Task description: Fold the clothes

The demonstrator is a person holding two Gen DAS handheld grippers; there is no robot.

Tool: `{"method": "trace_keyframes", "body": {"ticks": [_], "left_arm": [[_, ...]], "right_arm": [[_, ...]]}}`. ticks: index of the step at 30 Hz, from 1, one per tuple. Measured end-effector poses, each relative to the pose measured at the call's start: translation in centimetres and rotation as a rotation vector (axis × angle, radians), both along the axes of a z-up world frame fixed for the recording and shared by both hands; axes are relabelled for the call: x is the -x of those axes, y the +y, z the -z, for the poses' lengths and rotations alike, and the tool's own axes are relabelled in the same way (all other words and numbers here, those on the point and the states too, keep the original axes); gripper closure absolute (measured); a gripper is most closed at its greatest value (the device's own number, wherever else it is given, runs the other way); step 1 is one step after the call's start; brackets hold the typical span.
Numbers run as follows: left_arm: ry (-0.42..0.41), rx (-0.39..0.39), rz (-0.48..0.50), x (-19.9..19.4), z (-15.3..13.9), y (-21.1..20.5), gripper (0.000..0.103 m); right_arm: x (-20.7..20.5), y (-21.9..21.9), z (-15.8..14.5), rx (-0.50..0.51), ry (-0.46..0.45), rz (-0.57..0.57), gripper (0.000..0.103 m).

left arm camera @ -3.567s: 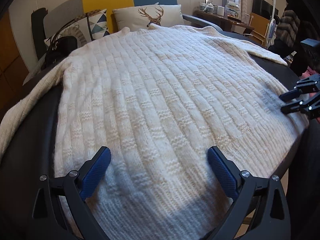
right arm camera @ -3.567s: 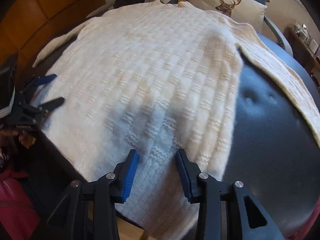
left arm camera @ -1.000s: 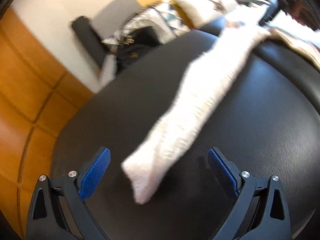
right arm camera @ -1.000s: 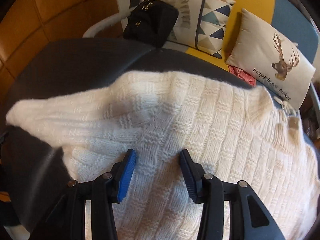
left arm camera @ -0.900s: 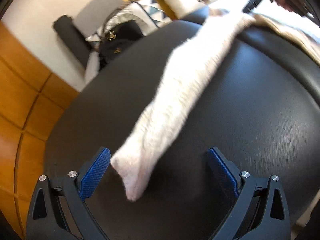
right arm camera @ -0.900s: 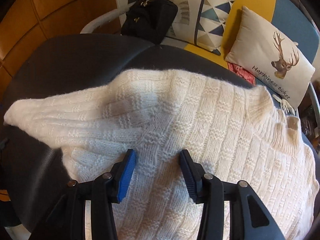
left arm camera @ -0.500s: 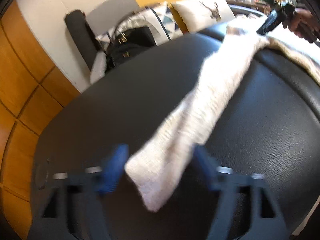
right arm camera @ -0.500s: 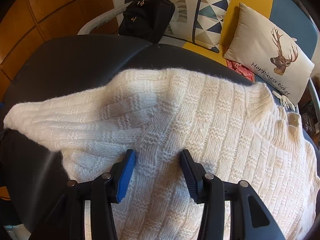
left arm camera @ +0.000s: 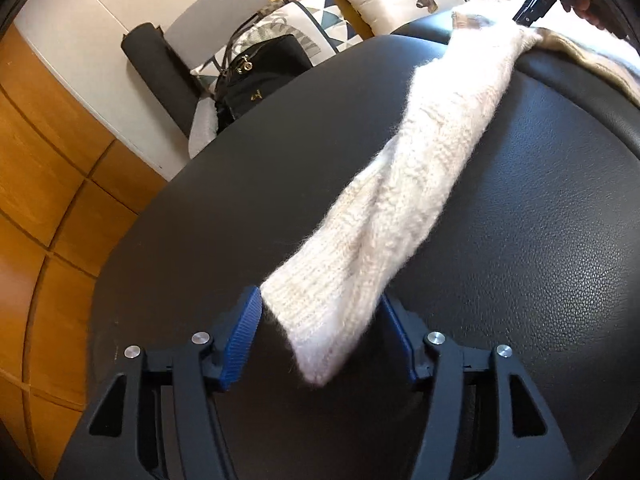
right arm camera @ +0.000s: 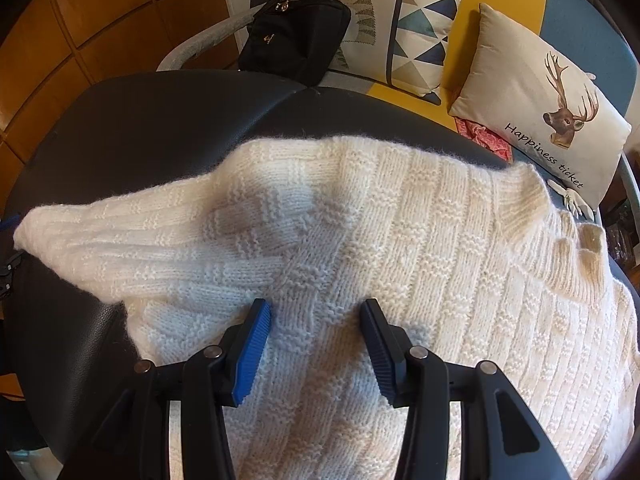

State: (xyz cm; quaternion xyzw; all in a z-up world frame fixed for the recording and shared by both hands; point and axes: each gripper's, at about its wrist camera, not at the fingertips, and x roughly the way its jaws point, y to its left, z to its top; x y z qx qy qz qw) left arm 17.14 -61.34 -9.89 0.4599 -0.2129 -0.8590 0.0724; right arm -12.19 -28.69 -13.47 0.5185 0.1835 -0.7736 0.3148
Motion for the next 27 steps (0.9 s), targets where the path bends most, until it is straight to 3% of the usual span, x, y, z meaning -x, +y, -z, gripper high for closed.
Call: {"method": "trace_keyframes", "body": {"ticks": [1, 3, 6, 8, 11, 14, 19, 21, 24, 25, 27], "left_arm": [[-0.014, -0.023, 0.013, -0.1, -0.1, 0.0, 0.055], [-0.045, -0.011, 0.051, -0.2, 0.1, 0.8, 0.086], [-0.07, -0.019, 0.054, -0.4, 0.1, 1.4, 0.095], [-0.061, -0.107, 0.012, -0.4, -0.7, 0.7, 0.096], [-0.036, -0.277, -0.017, -0.8, -2.7, 0.1, 0.096], [-0.022, -0.495, -0.003, -1.4, -5.2, -0.2, 0.096], [-0.052, -0.734, -0.037, -2.0, -7.4, -0.6, 0.096], [-0.037, -0.905, -0.08, -1.9, -7.5, -1.5, 0.096], [-0.058, -1.28, -0.154, -1.7, -6.4, -3.6, 0.096], [-0.071, -1.341, -0.161, -1.5, -6.2, -4.0, 0.096], [-0.092, -1.384, -0.138, -1.1, -6.2, -4.4, 0.096]], "right_arm": [[0.0, 0.0, 0.0, 0.001, -0.001, 0.0, 0.055], [0.0, 0.0, 0.0, 0.003, -0.001, -0.001, 0.055], [0.1, 0.0, 0.0, 0.005, -0.004, -0.002, 0.055], [0.1, 0.0, 0.0, 0.006, -0.005, -0.003, 0.055], [0.1, -0.1, -0.1, 0.009, -0.005, -0.004, 0.055], [0.2, -0.1, -0.1, 0.013, -0.013, -0.006, 0.055], [0.2, 0.0, -0.1, 0.016, -0.016, -0.009, 0.055], [0.2, 0.0, -0.1, 0.017, -0.017, -0.011, 0.055], [0.2, 0.1, -0.1, 0.018, -0.019, -0.013, 0.055], [0.2, 0.1, -0.1, 0.018, -0.02, -0.015, 0.055], [0.3, 0.1, -0.1, 0.018, -0.023, -0.02, 0.055]]}}
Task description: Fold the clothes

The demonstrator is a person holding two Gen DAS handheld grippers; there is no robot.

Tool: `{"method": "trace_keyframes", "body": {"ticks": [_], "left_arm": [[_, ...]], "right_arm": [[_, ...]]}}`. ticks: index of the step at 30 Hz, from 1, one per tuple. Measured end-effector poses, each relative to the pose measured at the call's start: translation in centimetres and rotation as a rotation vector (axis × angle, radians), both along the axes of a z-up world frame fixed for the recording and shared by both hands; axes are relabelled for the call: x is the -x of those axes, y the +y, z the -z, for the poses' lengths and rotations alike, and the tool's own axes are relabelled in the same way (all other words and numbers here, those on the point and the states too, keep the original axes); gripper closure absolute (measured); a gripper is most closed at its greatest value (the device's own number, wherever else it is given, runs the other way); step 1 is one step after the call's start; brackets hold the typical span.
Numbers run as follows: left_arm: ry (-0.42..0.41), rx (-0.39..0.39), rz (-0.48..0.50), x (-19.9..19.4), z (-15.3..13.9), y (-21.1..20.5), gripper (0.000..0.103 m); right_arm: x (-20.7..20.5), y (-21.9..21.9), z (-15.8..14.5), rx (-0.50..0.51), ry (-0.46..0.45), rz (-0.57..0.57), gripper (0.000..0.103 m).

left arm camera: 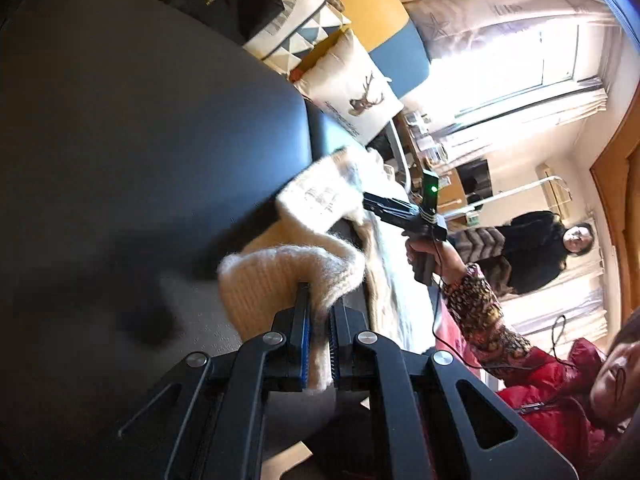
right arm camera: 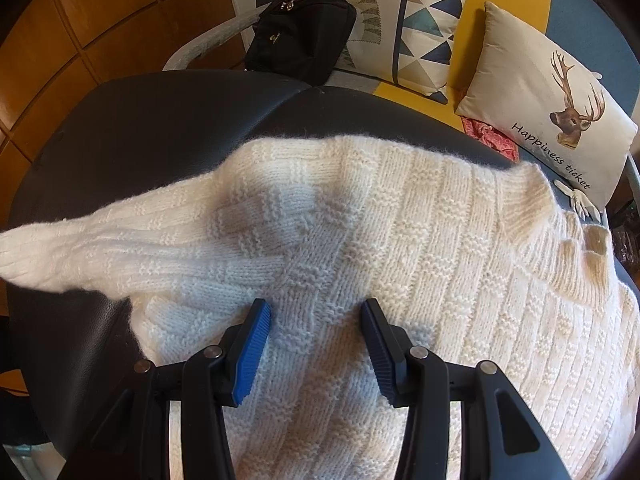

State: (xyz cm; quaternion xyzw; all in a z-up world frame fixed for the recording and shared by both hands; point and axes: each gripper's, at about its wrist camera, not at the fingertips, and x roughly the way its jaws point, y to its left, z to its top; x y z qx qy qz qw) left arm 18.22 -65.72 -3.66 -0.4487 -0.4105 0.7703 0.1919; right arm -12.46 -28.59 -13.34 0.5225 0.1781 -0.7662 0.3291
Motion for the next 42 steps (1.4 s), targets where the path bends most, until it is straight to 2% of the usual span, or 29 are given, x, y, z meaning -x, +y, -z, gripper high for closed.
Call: {"method": "trace_keyframes", "body": {"ticks": [2, 4, 9, 12, 14, 15, 19, 20, 23, 25, 26, 29, 32, 34, 35, 40, 42], "left_arm": [[0.01, -0.041, 0.039, -0.1, -0.2, 0.0, 0.095], [-0.034, 0.011, 0.038, -0.2, 0.3, -1.0, 0.095], [-0.294, 0.132, -0.168, -1.2, 4.5, -7.4, 0.095], [-0.355, 0.193, -0.256, -1.7, 5.7, -9.4, 0.091], [-0.448, 0.288, -0.298, -1.5, 6.8, -10.6, 0.09], [-0.471, 0.32, -0.319, -1.7, 7.0, -11.0, 0.096], [-0.421, 0.421, -0.439, -2.7, 5.2, -11.4, 0.094], [-0.366, 0.43, -0.47, -2.9, 4.3, -11.0, 0.094], [-0.125, 0.396, -0.532, -3.8, 1.2, -8.2, 0.09], [-0.023, 0.394, -0.511, -4.1, 0.0, -5.2, 0.09], [0.002, 0.395, -0.486, -4.0, -0.2, -3.6, 0.09], [0.003, 0.425, -0.384, -3.5, 0.6, 1.1, 0.09], [-0.121, 0.585, -0.273, -2.6, 2.7, 4.2, 0.09], [-0.2, 0.657, -0.233, -1.9, 4.2, 4.8, 0.09], [-0.221, 0.665, -0.234, -1.8, 4.7, 4.6, 0.09], [-0.24, 0.596, -0.334, -1.1, 5.4, 1.5, 0.09], [-0.259, 0.602, -0.343, -0.6, 5.6, 0.2, 0.09]], "right_arm": [[0.1, 0.0, 0.0, 0.003, -0.003, -0.002, 0.055], [0.1, 0.1, 0.0, 0.004, -0.004, -0.003, 0.055], [0.0, 0.0, 0.0, 0.003, -0.001, -0.003, 0.055], [0.0, 0.1, 0.0, 0.005, -0.002, -0.005, 0.055], [0.1, 0.0, 0.1, 0.005, -0.002, -0.001, 0.055], [0.1, 0.0, 0.1, 0.004, -0.002, -0.001, 0.055], [0.1, 0.0, 0.1, 0.006, 0.0, -0.003, 0.054], [0.0, 0.0, 0.1, 0.007, 0.001, -0.002, 0.054], [-0.1, 0.0, 0.1, 0.009, 0.006, 0.001, 0.054], [-0.1, 0.1, 0.1, 0.013, 0.01, 0.003, 0.054], [-0.2, 0.1, 0.2, 0.015, 0.01, 0.004, 0.054], [-0.2, 0.1, 0.1, 0.015, 0.009, 0.004, 0.054], [-0.2, 0.1, 0.0, 0.016, 0.009, 0.003, 0.054], [-0.2, 0.2, 0.0, 0.021, 0.01, 0.001, 0.054], [-0.2, 0.3, 0.1, 0.024, 0.01, 0.001, 0.054], [-0.3, 0.3, 0.1, 0.029, 0.017, -0.001, 0.054], [-0.4, 0.3, 0.1, 0.03, 0.017, -0.003, 0.054]]}}
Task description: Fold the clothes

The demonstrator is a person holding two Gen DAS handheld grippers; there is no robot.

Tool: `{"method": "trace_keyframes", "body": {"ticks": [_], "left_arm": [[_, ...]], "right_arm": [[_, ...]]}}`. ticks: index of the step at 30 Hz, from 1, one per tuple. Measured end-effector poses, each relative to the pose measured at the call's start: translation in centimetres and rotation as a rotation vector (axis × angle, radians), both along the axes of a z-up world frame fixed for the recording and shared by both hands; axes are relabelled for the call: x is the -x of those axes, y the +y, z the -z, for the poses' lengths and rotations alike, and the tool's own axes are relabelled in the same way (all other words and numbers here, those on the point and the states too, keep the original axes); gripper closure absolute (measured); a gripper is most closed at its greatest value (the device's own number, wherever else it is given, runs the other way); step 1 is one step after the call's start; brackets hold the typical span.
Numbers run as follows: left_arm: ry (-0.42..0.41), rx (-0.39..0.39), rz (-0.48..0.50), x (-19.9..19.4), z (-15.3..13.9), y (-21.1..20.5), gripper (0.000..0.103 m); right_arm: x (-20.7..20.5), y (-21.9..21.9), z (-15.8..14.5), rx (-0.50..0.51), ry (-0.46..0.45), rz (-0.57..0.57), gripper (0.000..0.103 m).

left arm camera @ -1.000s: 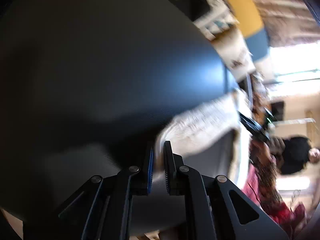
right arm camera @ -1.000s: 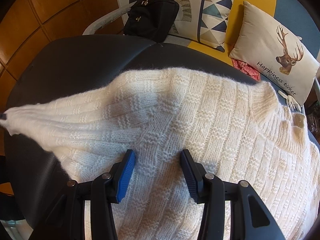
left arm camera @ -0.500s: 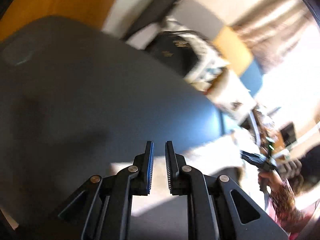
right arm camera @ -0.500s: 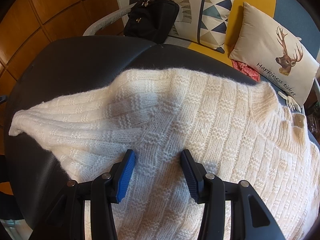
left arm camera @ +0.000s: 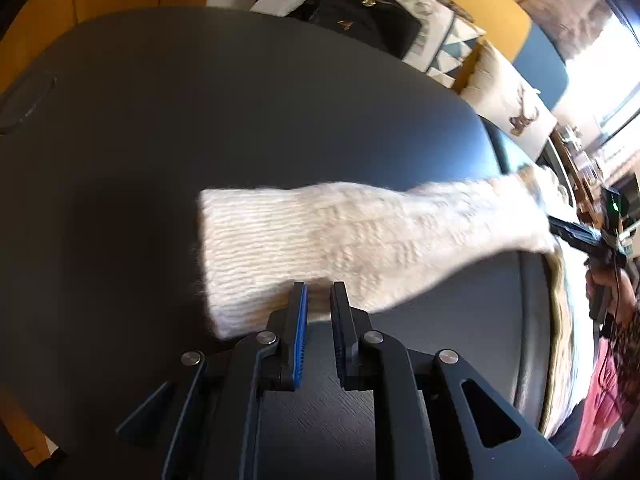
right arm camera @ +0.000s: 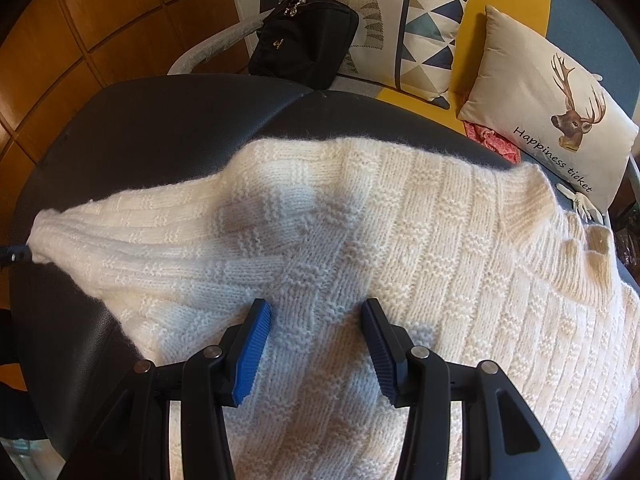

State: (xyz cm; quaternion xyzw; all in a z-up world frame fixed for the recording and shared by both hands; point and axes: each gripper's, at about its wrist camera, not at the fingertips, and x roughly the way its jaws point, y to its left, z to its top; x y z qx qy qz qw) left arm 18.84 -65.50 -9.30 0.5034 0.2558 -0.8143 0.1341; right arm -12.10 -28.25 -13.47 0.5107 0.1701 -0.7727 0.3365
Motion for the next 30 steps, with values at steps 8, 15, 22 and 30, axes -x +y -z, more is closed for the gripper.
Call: {"method": "trace_keyframes", "body": {"ticks": [8, 15, 22, 30], "left_arm": [[-0.154, 0.22, 0.112, 2.1, 0.0, -0.5, 0.09], [-0.157, 0.457, 0.039, 2.4, -3.2, 2.4, 0.086], [0.169, 0.392, 0.217, 9.8, -4.5, 14.2, 0.086], [0.041, 0.465, 0.165, 14.6, 0.5, 16.5, 0.068]], "right_arm": [[-0.4, -0.1, 0.0, 0.005, 0.02, -0.006, 0.053], [-0.9, 0.1, 0.1, 0.018, 0.053, -0.003, 0.053], [-1.1, 0.0, 0.1, 0.016, 0.073, 0.004, 0.053], [-1.8, 0.2, 0.3, 0.033, 0.125, 0.005, 0.053]]}}
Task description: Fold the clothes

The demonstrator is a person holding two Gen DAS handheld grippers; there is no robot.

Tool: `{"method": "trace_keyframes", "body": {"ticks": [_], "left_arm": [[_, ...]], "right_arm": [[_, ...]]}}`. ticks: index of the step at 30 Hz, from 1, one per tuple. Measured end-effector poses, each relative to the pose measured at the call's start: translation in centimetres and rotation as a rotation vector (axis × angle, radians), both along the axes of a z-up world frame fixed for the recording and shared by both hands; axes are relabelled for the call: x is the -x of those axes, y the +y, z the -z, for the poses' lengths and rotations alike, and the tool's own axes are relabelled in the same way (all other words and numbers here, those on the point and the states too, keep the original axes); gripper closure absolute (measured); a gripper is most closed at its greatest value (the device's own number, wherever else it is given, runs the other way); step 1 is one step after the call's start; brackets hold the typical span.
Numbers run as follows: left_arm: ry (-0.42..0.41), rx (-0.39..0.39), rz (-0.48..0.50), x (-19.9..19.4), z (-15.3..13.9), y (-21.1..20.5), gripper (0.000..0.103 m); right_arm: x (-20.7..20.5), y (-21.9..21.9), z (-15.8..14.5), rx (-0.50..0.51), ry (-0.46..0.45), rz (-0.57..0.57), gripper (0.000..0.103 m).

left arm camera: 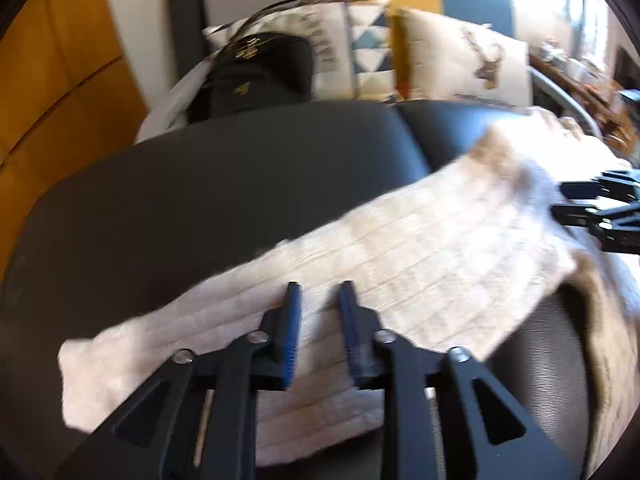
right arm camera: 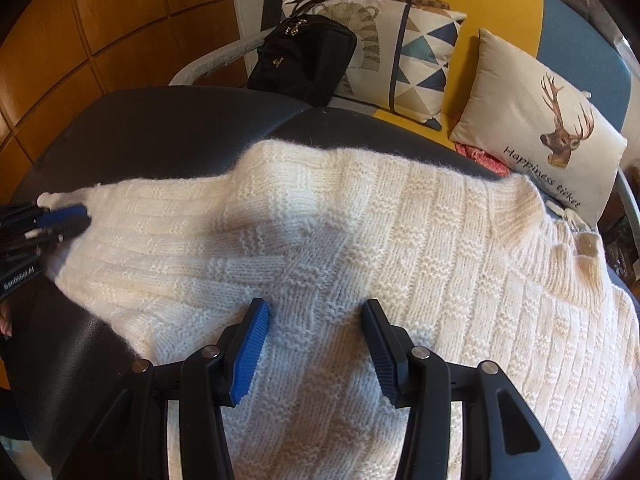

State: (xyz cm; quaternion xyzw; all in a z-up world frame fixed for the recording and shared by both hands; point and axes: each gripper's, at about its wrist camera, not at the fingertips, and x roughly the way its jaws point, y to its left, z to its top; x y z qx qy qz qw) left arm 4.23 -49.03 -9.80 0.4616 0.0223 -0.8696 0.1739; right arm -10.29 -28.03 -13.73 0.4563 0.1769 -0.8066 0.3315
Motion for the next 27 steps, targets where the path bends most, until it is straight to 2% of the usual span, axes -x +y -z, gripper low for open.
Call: {"method": "trace_keyframes", "body": {"ticks": [1, 2, 3, 5, 6, 9, 12, 14, 16, 21, 24, 26, 27], "left_arm": [[0.004, 0.012, -0.023, -0.1, 0.1, -0.1, 0.063], [0.016, -0.004, -0.048, -0.2, 0.4, -0.6, 0.051], [0.039, -0.049, -0.076, -0.2, 0.8, -1.5, 0.045], [0.08, -0.12, -0.122, -0.7, 1.6, -3.2, 0.044], [0.092, -0.111, -0.123, -1.3, 1.9, -3.4, 0.044], [0.103, -0.074, -0.104, -1.9, 2.2, -3.0, 0.044], [0.11, -0.103, -0.104, -2.4, 2.3, -4.4, 0.043], [0.115, -0.114, -0.101, -2.0, 2.2, -4.5, 0.043], [0.118, -0.112, -0.097, -2.6, 1.9, -4.7, 0.042], [0.103, -0.079, -0.117, -2.1, 1.7, -5.0, 0.038], [0.089, -0.061, -0.124, -1.8, 1.2, -5.4, 0.037], [0.085, -0.047, -0.149, -1.5, 0.5, -5.5, 0.037], [0.097, -0.036, -0.169, -1.6, 0.0, -5.5, 0.038]], "right_arm": [[-0.1, 0.0, 0.0, 0.004, 0.007, 0.001, 0.053], [-0.1, 0.0, -0.1, 0.005, 0.008, 0.005, 0.052], [-0.1, 0.0, -0.1, 0.006, 0.008, 0.009, 0.052], [0.5, -0.1, -0.8, 0.019, -0.043, -0.001, 0.052], [0.8, 0.2, -1.5, 0.054, -0.063, -0.005, 0.053], [2.3, 0.5, -3.2, 0.126, -0.03, 0.049, 0.054], [3.7, -2.0, -2.7, 0.061, -0.027, 0.016, 0.054], [4.1, -4.4, -1.8, -0.012, 0.004, -0.024, 0.054], [4.4, -6.0, -1.5, -0.035, 0.051, -0.02, 0.054], [5.6, -8.6, -1.1, -0.066, 0.085, 0.106, 0.05], [5.9, -8.0, -1.7, -0.015, 0.042, 0.083, 0.052], [5.9, -5.4, -2.9, 0.084, 0.008, 0.064, 0.053], [5.7, -3.8, -3.7, 0.125, 0.023, 0.061, 0.054]]}}
